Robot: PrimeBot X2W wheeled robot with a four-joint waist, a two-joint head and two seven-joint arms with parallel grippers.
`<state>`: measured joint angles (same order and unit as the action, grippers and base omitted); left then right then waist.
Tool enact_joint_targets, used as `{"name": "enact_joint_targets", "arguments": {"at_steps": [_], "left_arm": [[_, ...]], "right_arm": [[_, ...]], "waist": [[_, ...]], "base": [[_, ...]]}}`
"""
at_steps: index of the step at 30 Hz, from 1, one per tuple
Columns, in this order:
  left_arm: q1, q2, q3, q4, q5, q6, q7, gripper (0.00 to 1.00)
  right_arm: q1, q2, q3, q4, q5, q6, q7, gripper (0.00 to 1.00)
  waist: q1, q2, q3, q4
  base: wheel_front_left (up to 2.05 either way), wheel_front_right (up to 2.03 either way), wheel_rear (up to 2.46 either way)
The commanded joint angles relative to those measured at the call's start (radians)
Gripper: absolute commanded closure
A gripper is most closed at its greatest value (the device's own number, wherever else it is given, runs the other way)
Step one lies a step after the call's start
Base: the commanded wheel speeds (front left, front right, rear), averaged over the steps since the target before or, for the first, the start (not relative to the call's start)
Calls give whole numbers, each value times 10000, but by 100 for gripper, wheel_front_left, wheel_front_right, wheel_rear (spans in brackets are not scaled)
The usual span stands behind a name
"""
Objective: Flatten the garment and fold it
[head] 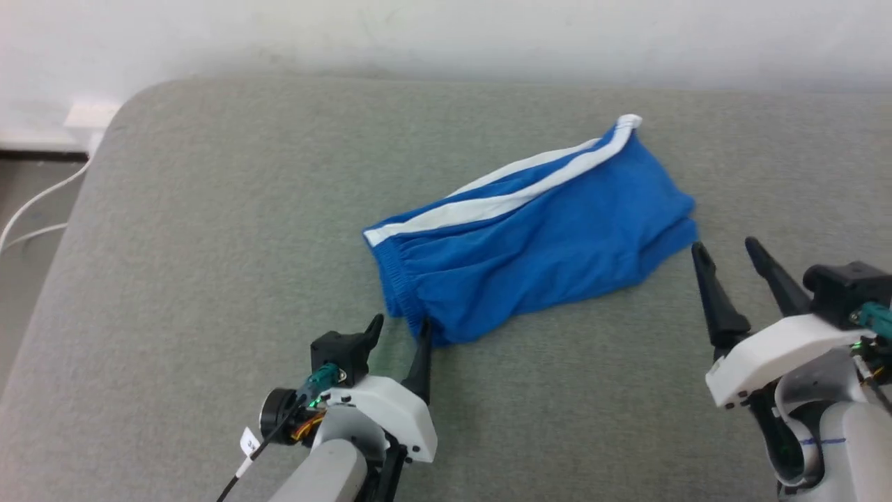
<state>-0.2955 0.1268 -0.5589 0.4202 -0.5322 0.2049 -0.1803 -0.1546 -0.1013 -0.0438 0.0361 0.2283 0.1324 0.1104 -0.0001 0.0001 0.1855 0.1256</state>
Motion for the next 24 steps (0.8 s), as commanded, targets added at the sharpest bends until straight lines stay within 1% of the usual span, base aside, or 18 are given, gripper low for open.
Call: {"name": "enact_joint_targets", "arguments": {"at_steps": [1, 6, 16, 17, 18, 19, 21, 24], "left_arm": [[-193, -34, -8, 59, 69, 47, 15, 0], [-435, -227, 125, 562, -176, 160, 108, 0], [-1132, -434, 55, 1694, -394, 17, 287, 0], [-1188, -453, 37, 1757, -412, -20, 269, 17], [-1240, -470, 16, 1806, -427, -71, 234, 91], [-1287, -481, -26, 1842, -432, -159, 194, 100], [-1328, -498, -102, 1917, -457, -318, 145, 100], [-1320, -519, -172, 1976, -492, -443, 55, 100]], "right_arm": [[74, 51, -11, -67, -37, -17, 2, 0], [183, 227, -51, -160, -120, -17, -14, 0], [133, 400, -183, -53, -366, -17, 112, 0], [98, 411, -168, -24, -365, -17, 150, 0], [58, 420, -141, 4, -362, -17, 194, 0], [11, 426, -107, 40, -382, -17, 247, 0], [-115, 427, -84, 154, -445, -17, 341, 0], [-481, 361, -186, 529, -688, -17, 526, 0]], "waist": [[1, -1, -130, -221], [1, -1, -110, -340], [1, -1, 142, -249], [1, -1, 167, -233], [1, -1, 194, -218], [1, -1, 220, -202], [1, -1, 251, -168], [1, -1, 283, -132]], "base": [[0, 0, 0], [0, 0, 0], [0, 0, 0], [0, 0, 0], [0, 0, 0], [0, 0, 0], [0, 0, 0], [0, 0, 0]]}}
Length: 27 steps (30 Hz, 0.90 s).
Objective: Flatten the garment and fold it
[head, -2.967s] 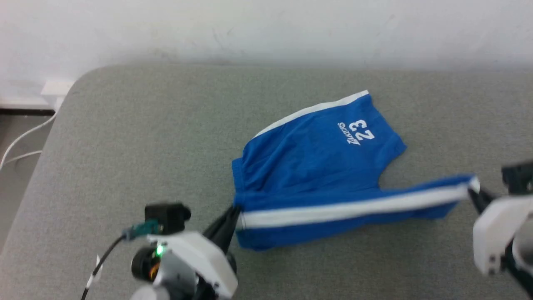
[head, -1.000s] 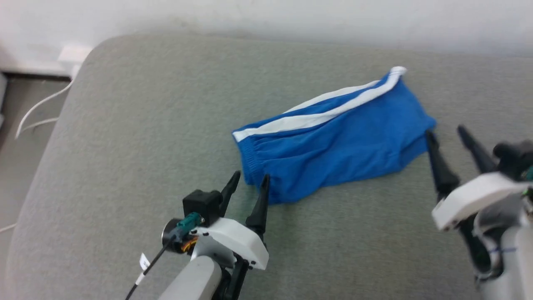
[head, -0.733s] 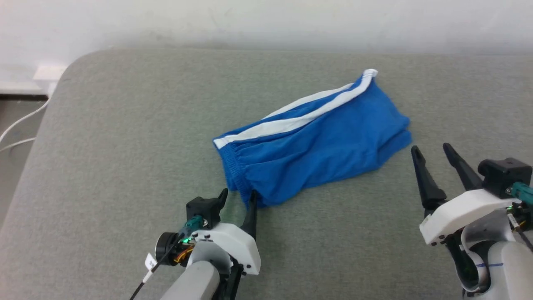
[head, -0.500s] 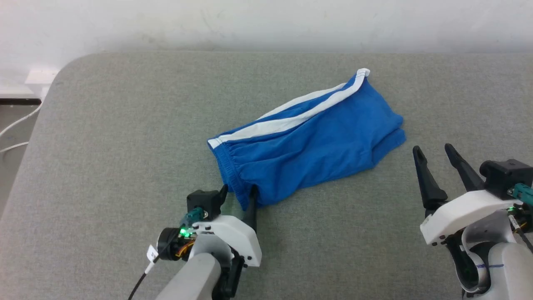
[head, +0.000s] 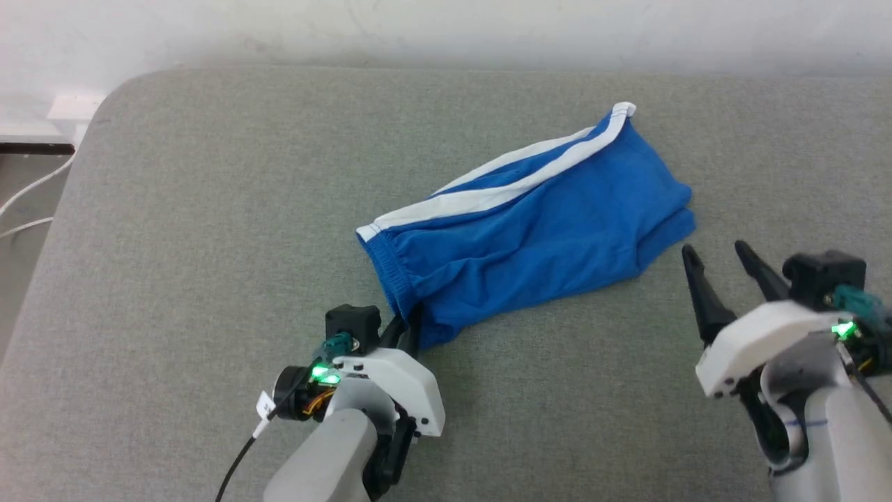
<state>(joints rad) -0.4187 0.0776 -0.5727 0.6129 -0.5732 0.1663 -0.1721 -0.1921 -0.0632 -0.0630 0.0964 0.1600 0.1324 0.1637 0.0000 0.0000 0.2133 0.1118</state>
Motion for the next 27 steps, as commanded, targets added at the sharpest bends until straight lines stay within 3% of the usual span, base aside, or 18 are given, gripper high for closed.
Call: {"name": "enact_joint_targets", "arguments": {"at_steps": [1, 11, 16, 22, 23, 25, 26, 27], "left_arm": [[-78, -32, -55, 57, -93, -85, -49, 100], [-328, -123, -311, 48, -138, -238, -142, 100], [-550, -172, -457, -20, -149, -265, -199, 100], [-656, -208, -554, 9, -239, -282, -320, 100], [-654, -212, -565, 22, -259, -285, -337, 100], [-638, -219, -594, 51, -296, -293, -361, 100], [-624, -221, -606, 63, -316, -294, -369, 100], [-611, -222, -619, 72, -330, -293, -372, 100]], "right_arm": [[-297, -42, -67, 132, -124, -17, 53, 0], [-3192, 2, -1292, 3457, -1096, -17, 727, 0], [-4419, 55, -1883, 5181, -1630, -17, 1816, 0], [-5027, 77, -1908, 6162, -2231, -17, 2734, 0], [-5029, 61, -1841, 6272, -2336, -17, 2954, 41], [-4983, -7, -1661, 6379, -2497, -17, 3320, 83], [-4943, -40, -1565, 6360, -2532, -17, 3399, 100], [-4889, -56, -1492, 6310, -2511, -17, 3422, 100]], "waist": [[0, 0, 19, 20], [0, 0, 530, 470], [0, 0, 895, 718], [0, 0, 1073, 839], [0, 0, 1070, 839], [0, 0, 1030, 823], [0, 0, 991, 799], [0, 0, 944, 771]], "base": [[0, 0, 0], [0, 0, 0], [0, 0, 0], [0, 0, 0], [0, 0, 0], [0, 0, 0], [0, 0, 0], [0, 0, 0]]}}
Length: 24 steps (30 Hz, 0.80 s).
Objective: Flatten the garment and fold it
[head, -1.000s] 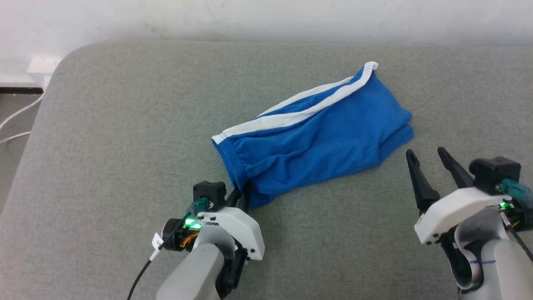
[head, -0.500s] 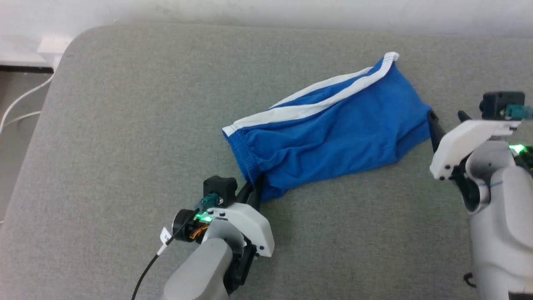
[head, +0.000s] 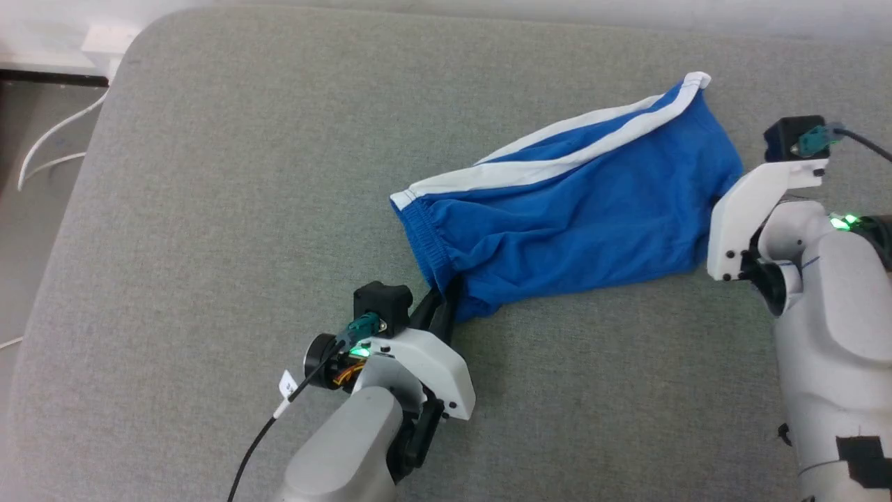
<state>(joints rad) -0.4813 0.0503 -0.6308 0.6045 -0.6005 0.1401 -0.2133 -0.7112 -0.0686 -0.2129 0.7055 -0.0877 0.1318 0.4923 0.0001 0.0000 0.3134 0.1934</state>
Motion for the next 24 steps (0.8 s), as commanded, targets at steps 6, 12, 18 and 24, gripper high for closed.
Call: {"name": "enact_joint_targets", "arguments": {"at_steps": [6, 12, 18, 24], "left_arm": [[215, 224, -90, 98, -143, -158, 69, 100], [655, 889, -83, -579, -174, -91, 408, 100], [1380, 1761, -152, -2059, -279, 99, 1351, 100], [2128, 2358, -380, -3183, -477, 341, 2572, 100]], "right_arm": [[1096, -35, 227, -680, 633, -11, -378, 100], [2858, 25, 571, -2857, 1736, -11, -653, 100], [5256, 142, 794, -5901, 2784, -11, -83, 100], [7001, 177, 758, -7042, 3354, -11, 330, 100]], "waist": [[-1, 0, -600, -262], [-1, 0, -1276, -541], [-1, 0, -1658, -863], [-1, 0, -1663, -1086]], "base": [[0, 0, 0], [0, 0, 0], [0, 0, 0], [0, 0, 0]]}}
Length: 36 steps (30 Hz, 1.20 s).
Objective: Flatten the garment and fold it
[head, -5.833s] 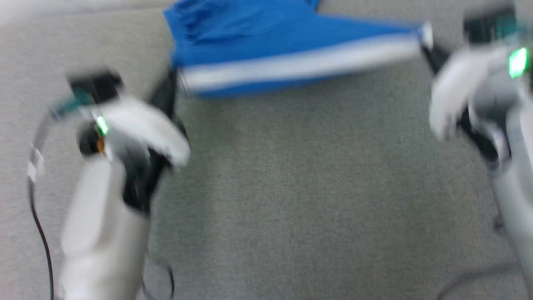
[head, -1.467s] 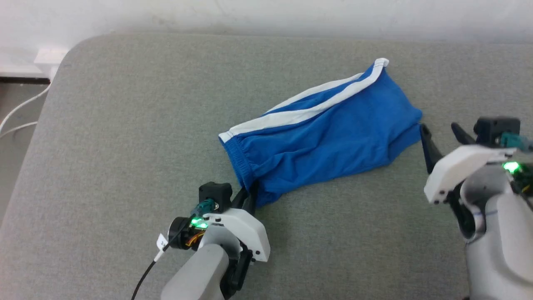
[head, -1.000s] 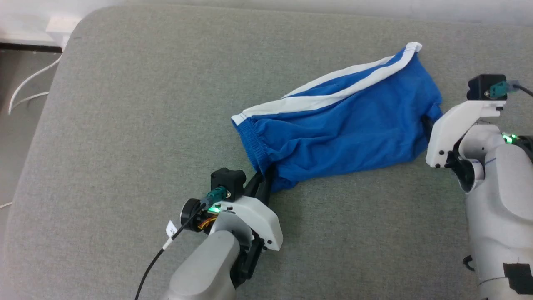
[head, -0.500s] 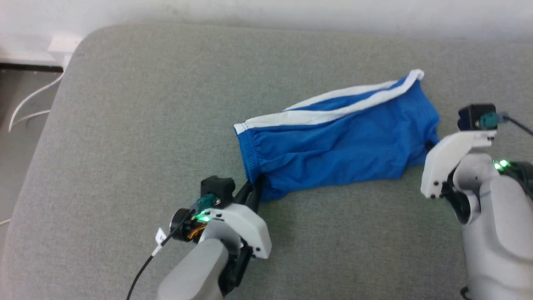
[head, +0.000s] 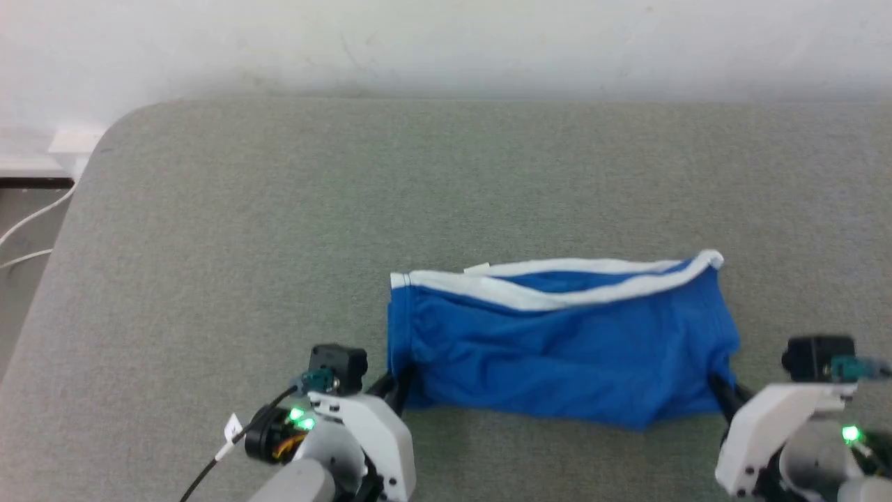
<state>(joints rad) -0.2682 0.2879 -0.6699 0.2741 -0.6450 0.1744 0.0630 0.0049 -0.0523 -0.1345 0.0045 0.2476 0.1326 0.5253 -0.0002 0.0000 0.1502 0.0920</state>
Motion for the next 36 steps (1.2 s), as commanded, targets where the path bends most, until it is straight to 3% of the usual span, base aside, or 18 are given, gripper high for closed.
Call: {"name": "enact_joint_targets", "arguments": {"at_steps": [1, 6, 7, 8, 9, 14, 19, 23, 27, 31, 36], "left_arm": [[143, 81, -24, -42, -83, 66, 40, 100], [639, 327, 9, -658, -339, 330, 539, 100], [701, 316, 39, -714, -414, 360, 573, 75], [757, 276, 73, -756, -506, 382, 591, 4], [810, 228, 100, -801, -600, 375, 593, 0], [1065, 70, 346, -947, -873, 383, 157, 0], [1250, 55, 1043, -1140, -838, 519, -1311, 0], [1178, 212, 1651, -1213, -297, 672, -2841, 0], [992, 322, 2233, -1225, 587, 695, -3224, 0], [860, 195, 3059, -1717, 1921, 420, -3242, 0], [909, -189, 3878, -1735, 2896, -109, -3245, 0]], "right_arm": [[73, 15, -30, -3, 28, -19, -14, 100], [511, 18, -80, 714, 213, -19, -514, 100], [506, 18, -62, 875, 228, -19, -632, 94], [499, 18, 26, 998, 228, -19, -737, 55], [495, 18, 92, 1091, 205, -19, -834, 0], [439, 19, -177, 1129, 182, -19, -1528, 0], [393, 19, -376, 516, 12, -19, -2460, 0], [166, 19, -496, 321, -249, -19, -3270, 0], [-222, 20, -434, 804, -416, -19, -3822, 0], [-749, 20, -495, 1728, -708, -19, -3787, 0], [-1574, 20, -853, 3260, -780, -19, -2578, 0]], "waist": [[2, 0, -1, -115], [2, 0, 110, -223], [2, 0, 119, -225], [2, 0, 113, -221], [2, 0, 93, -220], [2, 0, -74, -210], [2, 0, -180, -171], [2, 0, -190, -135], [2, 0, -216, -63], [2, 0, -200, 16], [2, 0, -163, 89]], "base": [[0, 0, 0], [0, 0, 0], [0, 0, 0], [0, 0, 0], [0, 0, 0], [0, 0, 0], [0, 0, 0], [0, 0, 0], [0, 0, 0], [0, 0, 0], [0, 0, 0]]}}
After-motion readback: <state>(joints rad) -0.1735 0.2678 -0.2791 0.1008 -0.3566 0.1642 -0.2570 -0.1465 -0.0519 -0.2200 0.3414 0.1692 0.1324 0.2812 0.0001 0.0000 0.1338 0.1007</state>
